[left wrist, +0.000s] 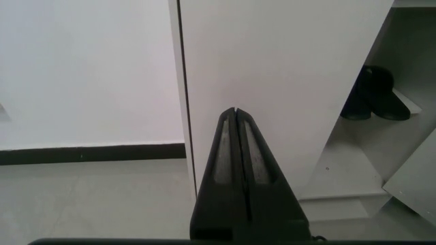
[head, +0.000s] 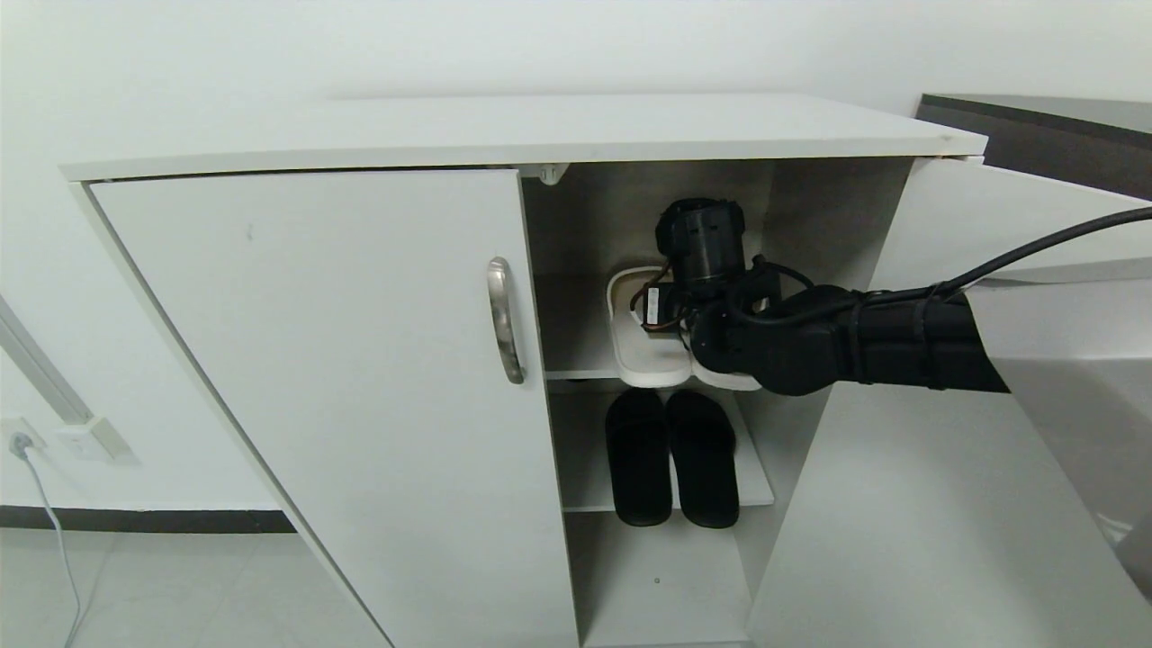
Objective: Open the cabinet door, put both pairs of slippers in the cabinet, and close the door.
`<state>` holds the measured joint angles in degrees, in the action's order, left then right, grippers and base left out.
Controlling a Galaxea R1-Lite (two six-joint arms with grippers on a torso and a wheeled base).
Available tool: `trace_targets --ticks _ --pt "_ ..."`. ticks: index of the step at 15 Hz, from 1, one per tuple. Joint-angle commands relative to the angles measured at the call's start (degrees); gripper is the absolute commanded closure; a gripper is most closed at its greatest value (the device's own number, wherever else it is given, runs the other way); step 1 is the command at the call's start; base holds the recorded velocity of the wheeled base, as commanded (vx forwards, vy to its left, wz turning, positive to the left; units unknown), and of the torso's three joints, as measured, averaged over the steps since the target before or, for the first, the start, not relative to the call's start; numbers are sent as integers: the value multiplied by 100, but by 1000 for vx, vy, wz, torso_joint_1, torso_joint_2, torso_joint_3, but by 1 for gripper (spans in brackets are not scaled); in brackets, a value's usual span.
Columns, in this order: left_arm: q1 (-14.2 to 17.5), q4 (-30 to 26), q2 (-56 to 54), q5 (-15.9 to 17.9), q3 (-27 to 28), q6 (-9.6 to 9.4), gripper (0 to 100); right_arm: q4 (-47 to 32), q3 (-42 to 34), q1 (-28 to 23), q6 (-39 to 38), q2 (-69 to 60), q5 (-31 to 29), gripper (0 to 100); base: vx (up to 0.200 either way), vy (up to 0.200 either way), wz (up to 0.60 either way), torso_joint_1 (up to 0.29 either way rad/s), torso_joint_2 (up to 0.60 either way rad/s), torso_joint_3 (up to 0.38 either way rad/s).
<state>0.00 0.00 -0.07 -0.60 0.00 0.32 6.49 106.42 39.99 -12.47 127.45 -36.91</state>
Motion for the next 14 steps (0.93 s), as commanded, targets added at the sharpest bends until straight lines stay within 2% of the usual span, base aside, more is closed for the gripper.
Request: trace_targets --ticks 1,3,4,10,14 --pt "0 0 7 -2 0 3 100 2 1 1 -1 25 0 100 0 0 0 0 0 0" --pt "0 0 7 -2 0 3 100 2 1 1 -1 52 9 100 0 0 0 0 0 0" --pt "0 0 7 -11 0 3 100 2 1 1 -1 52 0 0 0 0 0 0 0 0" --pt "0 0 7 -11 0 -5 100 11 -298 27 8 -151 0 0 0 0 0 0 0 0" --pt "0 0 7 -11 0 -5 100 37 -772 150 -1 -669 -9 0 0 0 0 0 0 0"
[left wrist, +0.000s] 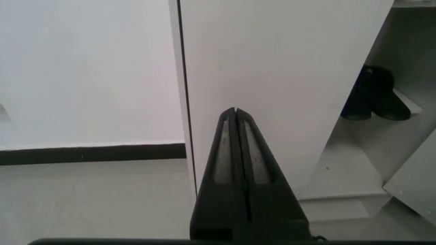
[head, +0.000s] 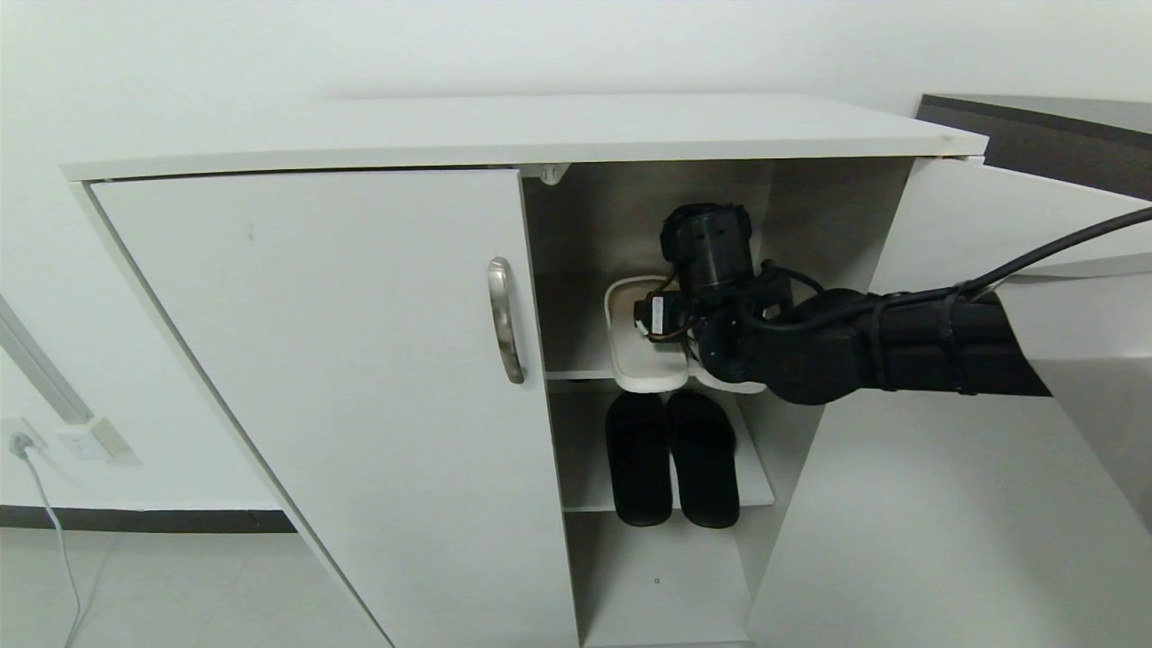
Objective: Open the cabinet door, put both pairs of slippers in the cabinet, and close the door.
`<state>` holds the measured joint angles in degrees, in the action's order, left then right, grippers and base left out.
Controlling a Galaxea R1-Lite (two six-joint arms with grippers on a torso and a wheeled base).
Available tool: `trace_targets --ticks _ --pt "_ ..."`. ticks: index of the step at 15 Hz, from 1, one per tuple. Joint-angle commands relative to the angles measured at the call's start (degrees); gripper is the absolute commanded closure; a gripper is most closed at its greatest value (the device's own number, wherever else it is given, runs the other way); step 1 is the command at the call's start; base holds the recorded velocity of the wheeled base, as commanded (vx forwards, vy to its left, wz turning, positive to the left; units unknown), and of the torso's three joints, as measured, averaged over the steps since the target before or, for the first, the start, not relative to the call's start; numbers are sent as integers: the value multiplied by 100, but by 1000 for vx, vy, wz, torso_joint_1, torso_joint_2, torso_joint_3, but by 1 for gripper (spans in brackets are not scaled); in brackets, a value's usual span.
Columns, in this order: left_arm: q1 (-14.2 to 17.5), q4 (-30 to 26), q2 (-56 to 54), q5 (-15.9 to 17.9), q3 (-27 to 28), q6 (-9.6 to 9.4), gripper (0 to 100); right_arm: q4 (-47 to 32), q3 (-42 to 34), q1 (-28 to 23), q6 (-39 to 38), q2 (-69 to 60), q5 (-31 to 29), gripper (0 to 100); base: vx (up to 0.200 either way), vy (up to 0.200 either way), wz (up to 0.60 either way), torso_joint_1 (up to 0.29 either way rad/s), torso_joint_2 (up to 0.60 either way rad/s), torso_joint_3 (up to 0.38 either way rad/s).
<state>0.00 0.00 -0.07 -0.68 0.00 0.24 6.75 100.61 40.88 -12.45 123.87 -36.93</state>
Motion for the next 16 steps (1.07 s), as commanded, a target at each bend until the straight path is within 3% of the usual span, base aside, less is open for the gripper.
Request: trace_targets --ticks 1,5,9,13,16 --pt "0 0 7 -2 0 2 100 19 -419 122 -12 -504 -8 0 0 0 0 0 0 0" --pt "0 0 7 -2 0 2 100 195 -1579 465 -47 -1286 -16 0 0 0 0 0 0 0" --pt "0 0 7 -2 0 11 100 1065 -3205 957 -21 -2200 -43 0 0 0 0 0 0 0" --pt "0 0 7 -2 0 11 100 2137 -4418 1072 -39 -2526 63 0 0 0 0 0 0 0" --pt "0 0 7 -2 0 2 100 2454 -4629 1063 14 -2490 203 0 0 0 0 0 0 0"
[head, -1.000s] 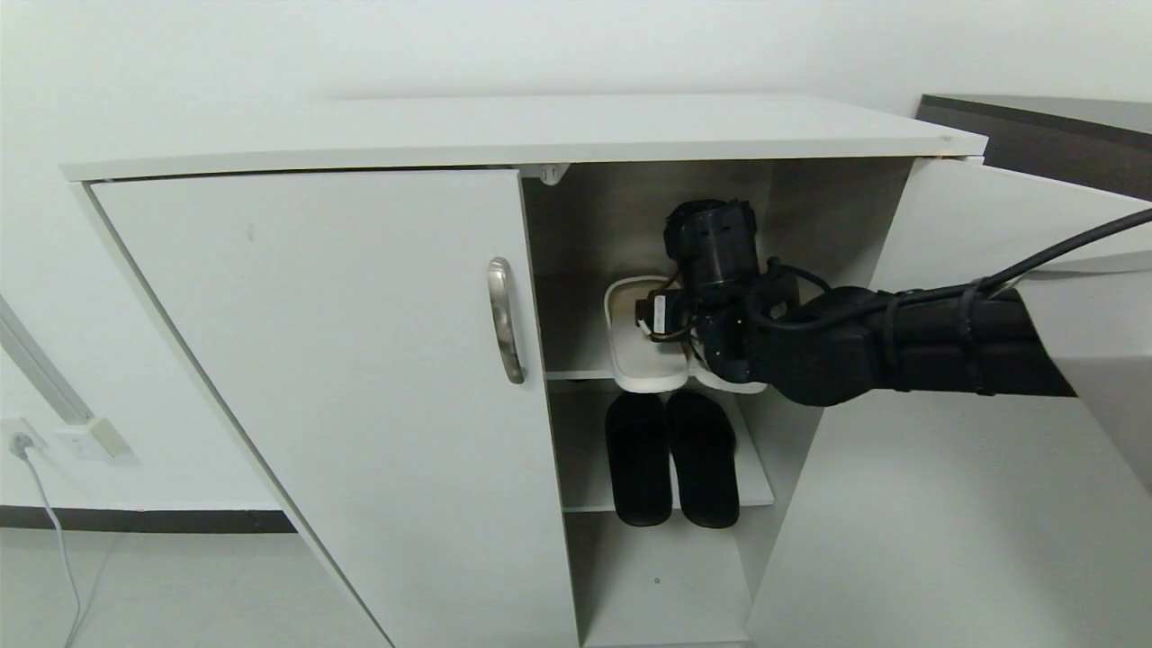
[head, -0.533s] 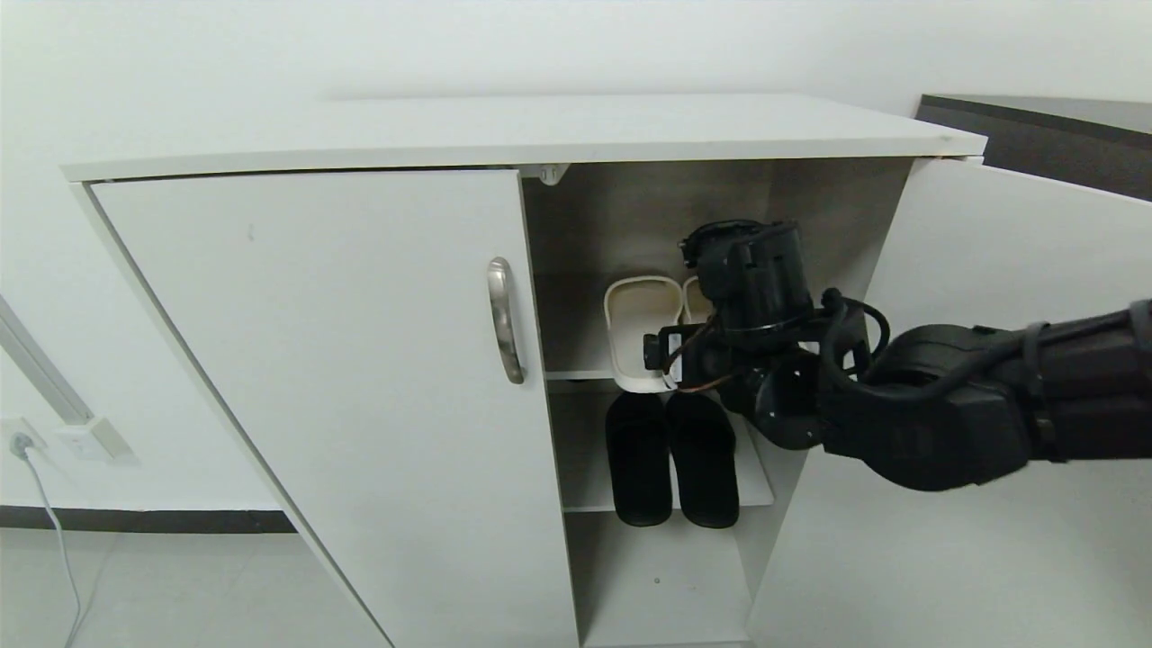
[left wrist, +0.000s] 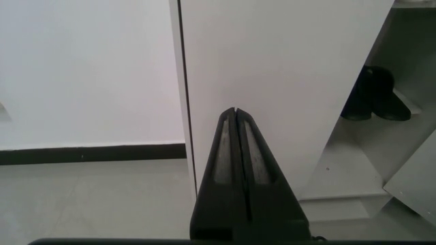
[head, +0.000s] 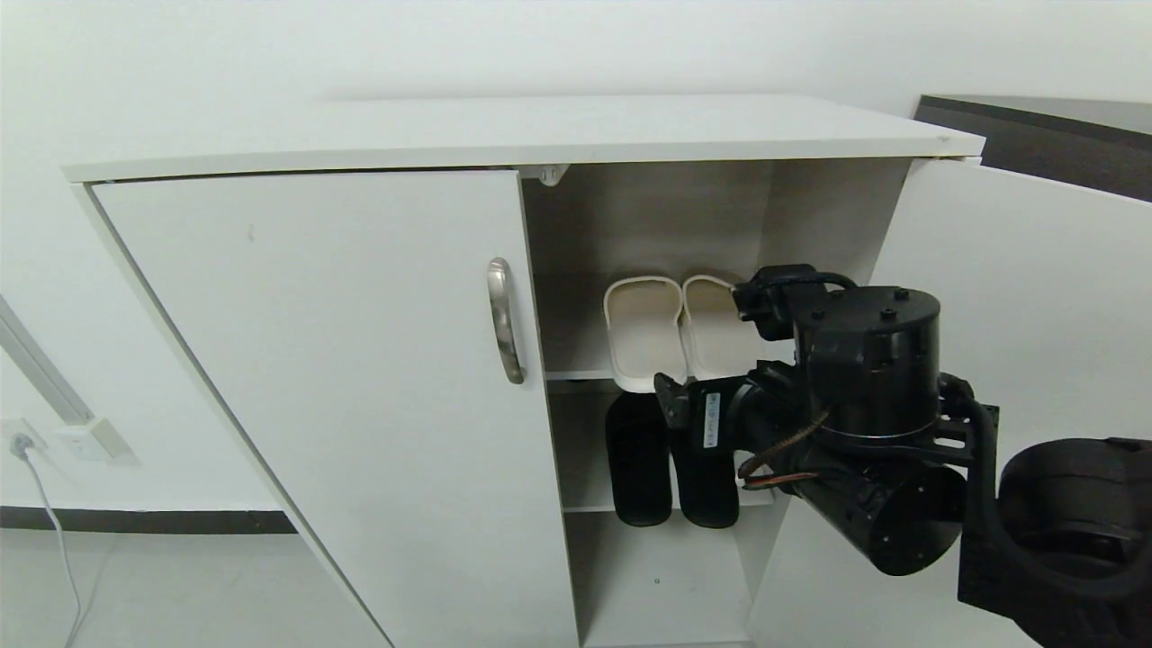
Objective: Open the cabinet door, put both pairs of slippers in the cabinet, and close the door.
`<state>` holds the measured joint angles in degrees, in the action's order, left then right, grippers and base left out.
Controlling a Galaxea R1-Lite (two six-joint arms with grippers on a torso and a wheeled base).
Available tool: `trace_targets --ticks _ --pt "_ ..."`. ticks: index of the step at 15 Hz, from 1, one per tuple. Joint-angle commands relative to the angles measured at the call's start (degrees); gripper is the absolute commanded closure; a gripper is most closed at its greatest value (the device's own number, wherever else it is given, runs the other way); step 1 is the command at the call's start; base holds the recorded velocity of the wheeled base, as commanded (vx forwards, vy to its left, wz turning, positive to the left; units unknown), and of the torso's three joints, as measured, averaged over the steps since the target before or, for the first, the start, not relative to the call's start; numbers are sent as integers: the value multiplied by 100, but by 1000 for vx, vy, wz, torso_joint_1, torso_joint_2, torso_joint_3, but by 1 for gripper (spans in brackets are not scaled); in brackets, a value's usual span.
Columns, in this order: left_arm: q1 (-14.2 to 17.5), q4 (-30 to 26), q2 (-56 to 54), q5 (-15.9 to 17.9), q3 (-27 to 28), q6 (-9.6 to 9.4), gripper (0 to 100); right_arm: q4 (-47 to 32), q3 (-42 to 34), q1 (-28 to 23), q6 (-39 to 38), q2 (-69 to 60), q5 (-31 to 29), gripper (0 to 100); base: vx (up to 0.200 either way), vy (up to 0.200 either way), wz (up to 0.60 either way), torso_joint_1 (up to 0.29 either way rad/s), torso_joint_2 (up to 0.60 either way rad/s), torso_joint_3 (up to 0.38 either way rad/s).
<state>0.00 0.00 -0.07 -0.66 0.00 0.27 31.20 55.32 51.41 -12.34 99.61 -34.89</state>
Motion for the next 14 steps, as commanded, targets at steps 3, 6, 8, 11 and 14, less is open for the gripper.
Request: trace_targets --ticks 3,6,8,11,14 --pt "0 0 7 -4 0 -9 100 27 -127 159 3 15 8 100 0 0 0 0 0 0" --pt "0 0 7 -4 0 0 100 36 -223 300 3 32 8 100 0 0 0 0 0 0" --pt "0 0 7 4 0 0 100 36 -267 335 3 32 0 100 0 0 0 0 0 0" --pt "0 0 7 4 0 0 100 36 -320 370 3 50 -18 100 0 0 0 0 0 0" --pt "0 0 7 4 0 0 100 44 -320 379 -14 146 -27 100 -67 0 0 2 1 1"
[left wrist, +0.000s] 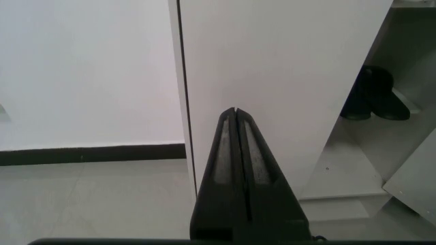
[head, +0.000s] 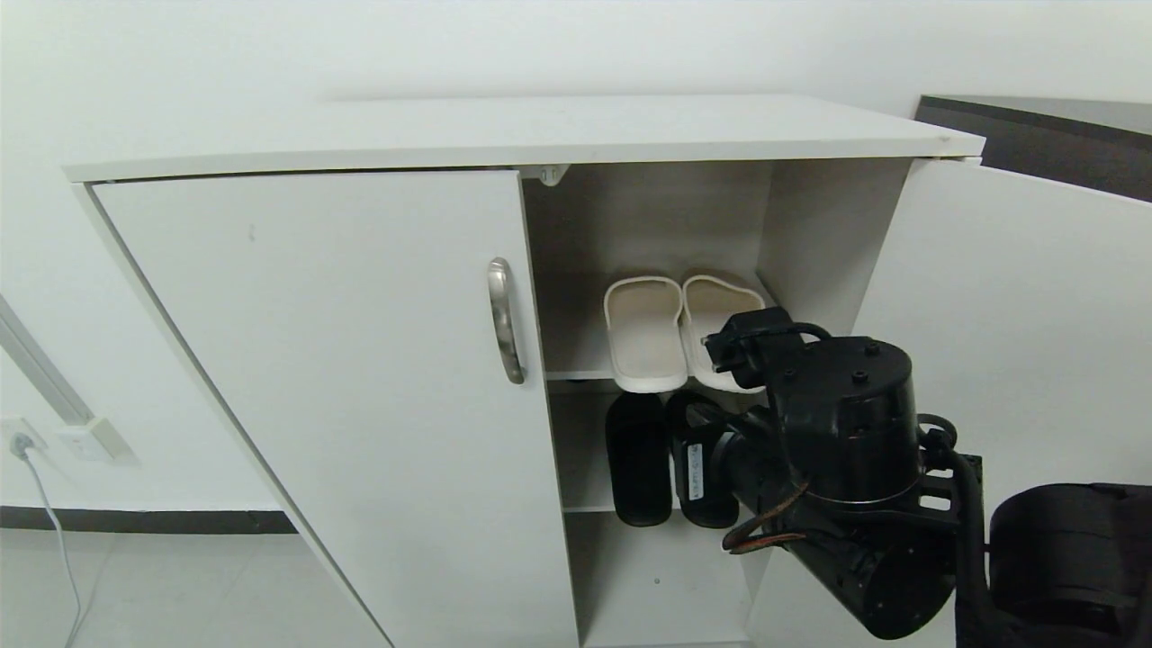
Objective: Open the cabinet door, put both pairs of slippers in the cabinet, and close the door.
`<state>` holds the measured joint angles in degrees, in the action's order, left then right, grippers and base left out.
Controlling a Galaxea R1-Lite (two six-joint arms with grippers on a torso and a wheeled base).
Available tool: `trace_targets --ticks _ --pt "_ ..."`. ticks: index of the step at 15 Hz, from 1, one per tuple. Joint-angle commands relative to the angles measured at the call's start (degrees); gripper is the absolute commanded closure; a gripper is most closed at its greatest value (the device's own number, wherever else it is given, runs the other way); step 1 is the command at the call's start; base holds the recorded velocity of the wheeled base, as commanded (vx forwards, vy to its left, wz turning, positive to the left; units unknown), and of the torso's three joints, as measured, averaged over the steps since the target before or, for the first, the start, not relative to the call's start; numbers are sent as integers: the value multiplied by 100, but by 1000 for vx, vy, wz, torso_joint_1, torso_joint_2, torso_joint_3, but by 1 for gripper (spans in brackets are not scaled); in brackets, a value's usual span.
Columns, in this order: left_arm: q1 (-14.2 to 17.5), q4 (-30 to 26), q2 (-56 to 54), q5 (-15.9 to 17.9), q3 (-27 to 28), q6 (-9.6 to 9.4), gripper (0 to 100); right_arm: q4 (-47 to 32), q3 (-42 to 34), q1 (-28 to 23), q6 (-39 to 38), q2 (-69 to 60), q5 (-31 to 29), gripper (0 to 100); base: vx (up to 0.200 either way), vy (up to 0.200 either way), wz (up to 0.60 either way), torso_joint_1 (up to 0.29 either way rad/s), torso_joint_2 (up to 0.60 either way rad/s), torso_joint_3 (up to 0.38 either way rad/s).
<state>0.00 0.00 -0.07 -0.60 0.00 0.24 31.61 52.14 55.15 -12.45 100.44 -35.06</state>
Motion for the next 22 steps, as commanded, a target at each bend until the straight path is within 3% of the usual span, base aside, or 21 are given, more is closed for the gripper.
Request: trace_targets --ticks 1,19,22 --pt "0 0 7 -2 0 2 100 3 -11 -4 -12 116 17 100 -200 0 0 2 2 2" --pt "0 0 7 -2 0 2 100 65 -222 -154 14 283 17 100 -200 0 0 1 4 2" --pt "0 0 7 -11 0 11 100 214 -239 -189 32 345 17 100 0 0 0 0 0 0"
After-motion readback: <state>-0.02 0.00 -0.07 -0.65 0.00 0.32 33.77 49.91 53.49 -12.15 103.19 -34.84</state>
